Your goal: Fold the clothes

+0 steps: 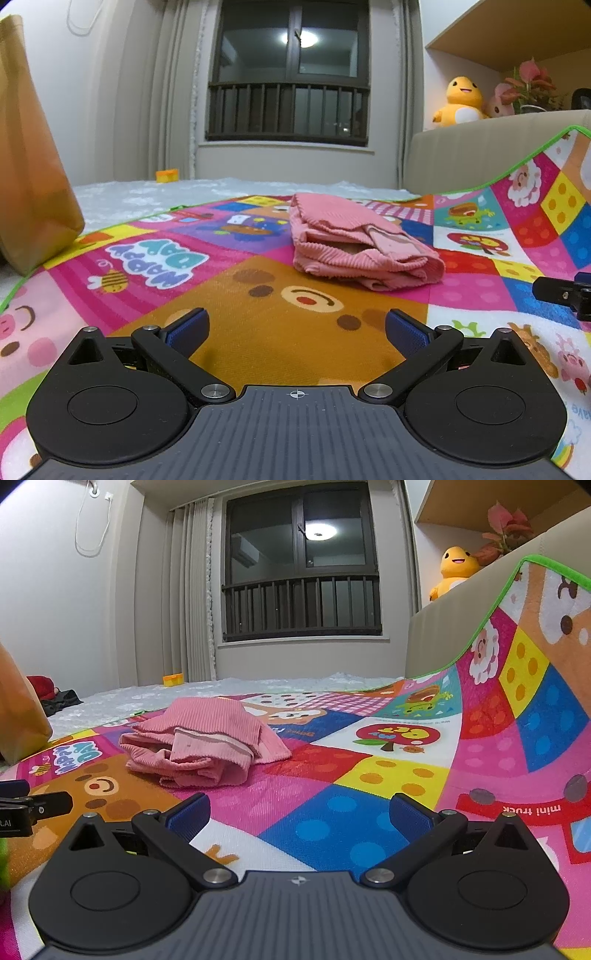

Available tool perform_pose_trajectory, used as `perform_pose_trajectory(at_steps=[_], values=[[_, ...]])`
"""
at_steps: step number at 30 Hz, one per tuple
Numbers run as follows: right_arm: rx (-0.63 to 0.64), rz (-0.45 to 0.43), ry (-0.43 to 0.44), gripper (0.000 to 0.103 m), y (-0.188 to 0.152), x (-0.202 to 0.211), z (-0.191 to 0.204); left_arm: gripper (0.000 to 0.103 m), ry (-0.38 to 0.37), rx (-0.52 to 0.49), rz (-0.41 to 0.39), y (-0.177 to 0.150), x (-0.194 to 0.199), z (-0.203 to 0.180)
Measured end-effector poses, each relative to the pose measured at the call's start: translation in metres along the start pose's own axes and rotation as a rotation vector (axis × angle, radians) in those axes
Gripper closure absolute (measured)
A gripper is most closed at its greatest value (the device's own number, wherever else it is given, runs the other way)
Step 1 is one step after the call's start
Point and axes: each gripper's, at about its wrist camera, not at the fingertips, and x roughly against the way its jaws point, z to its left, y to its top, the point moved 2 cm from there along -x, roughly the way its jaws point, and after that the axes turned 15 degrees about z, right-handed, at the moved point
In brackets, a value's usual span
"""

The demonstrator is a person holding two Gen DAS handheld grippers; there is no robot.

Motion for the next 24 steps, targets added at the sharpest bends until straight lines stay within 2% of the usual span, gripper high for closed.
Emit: perform_pose_trajectory(at_steps=[11, 24], values=[[-0.006, -0.006, 0.004, 0.0, -0.0006, 0.001, -0.0013, 0.0, 0.0, 0.027, 0.027, 0.0008, -0.003, 0.0027], [-0.002, 0.0, -0.012, 0.0, -0.0004, 0.0015, 0.0001, 0.0, 0.014, 0.022, 0.007, -0.0004, -0.0004, 0.0015]])
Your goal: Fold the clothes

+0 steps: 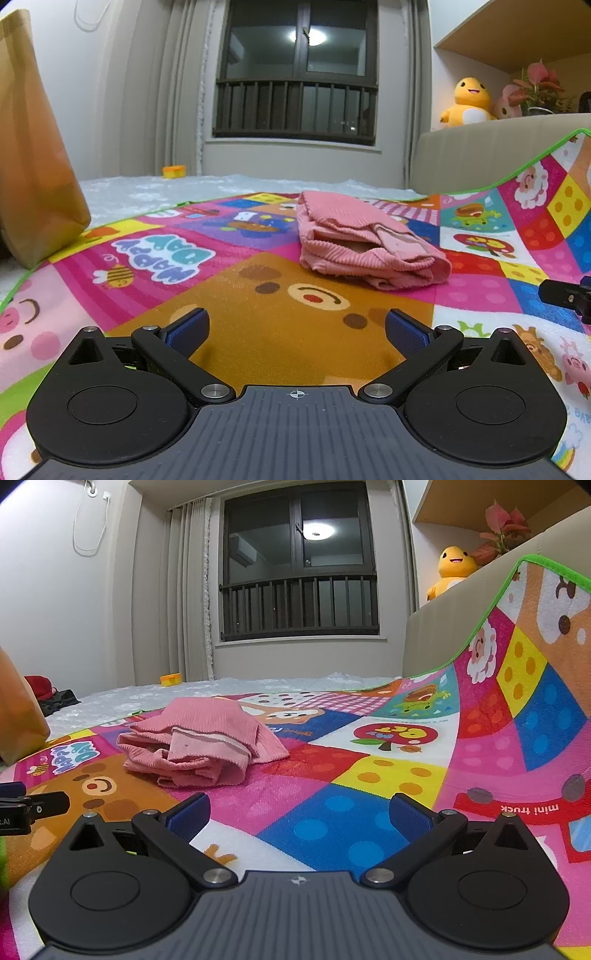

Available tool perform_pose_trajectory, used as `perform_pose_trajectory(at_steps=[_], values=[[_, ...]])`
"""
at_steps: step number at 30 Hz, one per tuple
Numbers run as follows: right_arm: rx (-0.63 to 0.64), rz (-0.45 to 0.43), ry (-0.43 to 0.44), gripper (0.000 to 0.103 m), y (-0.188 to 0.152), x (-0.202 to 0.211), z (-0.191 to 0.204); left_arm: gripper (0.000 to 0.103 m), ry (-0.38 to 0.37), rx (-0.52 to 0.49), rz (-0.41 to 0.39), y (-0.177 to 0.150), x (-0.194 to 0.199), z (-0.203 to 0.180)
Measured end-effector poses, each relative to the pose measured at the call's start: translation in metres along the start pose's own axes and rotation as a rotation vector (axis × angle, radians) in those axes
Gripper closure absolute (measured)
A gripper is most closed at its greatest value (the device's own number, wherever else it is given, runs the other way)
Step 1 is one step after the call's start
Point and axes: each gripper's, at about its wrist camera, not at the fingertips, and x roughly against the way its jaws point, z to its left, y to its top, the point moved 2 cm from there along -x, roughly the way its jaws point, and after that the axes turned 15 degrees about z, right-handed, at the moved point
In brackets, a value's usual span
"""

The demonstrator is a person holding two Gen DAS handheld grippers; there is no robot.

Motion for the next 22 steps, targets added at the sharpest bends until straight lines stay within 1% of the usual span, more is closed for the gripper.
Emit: perform_pose_trajectory(at_steps=[10, 14, 18, 22], values=[[0.012, 0.023, -0.011, 0.0, 0.002, -0.003, 0.002, 0.0, 0.013, 0.0, 0.008, 0.0, 0.001, -0.001], [0.01, 0.075, -0.006, 0.0, 0.004, -0.009, 0.002, 0.0, 0.019, -0.016, 0.02, 0.0, 0.001, -0.004], [0.008, 0.107, -0.01, 0.0, 0.006, -0.013, 0.002, 0.0, 0.017, -0.012, 0.059, 0.002, -0.002, -0.004], [-0.01, 0.145, -0.009, 0.0, 0.014, -0.013, -0.003, 0.0, 0.025, 0.009, 0.053, 0.005, 0.001, -0.001]])
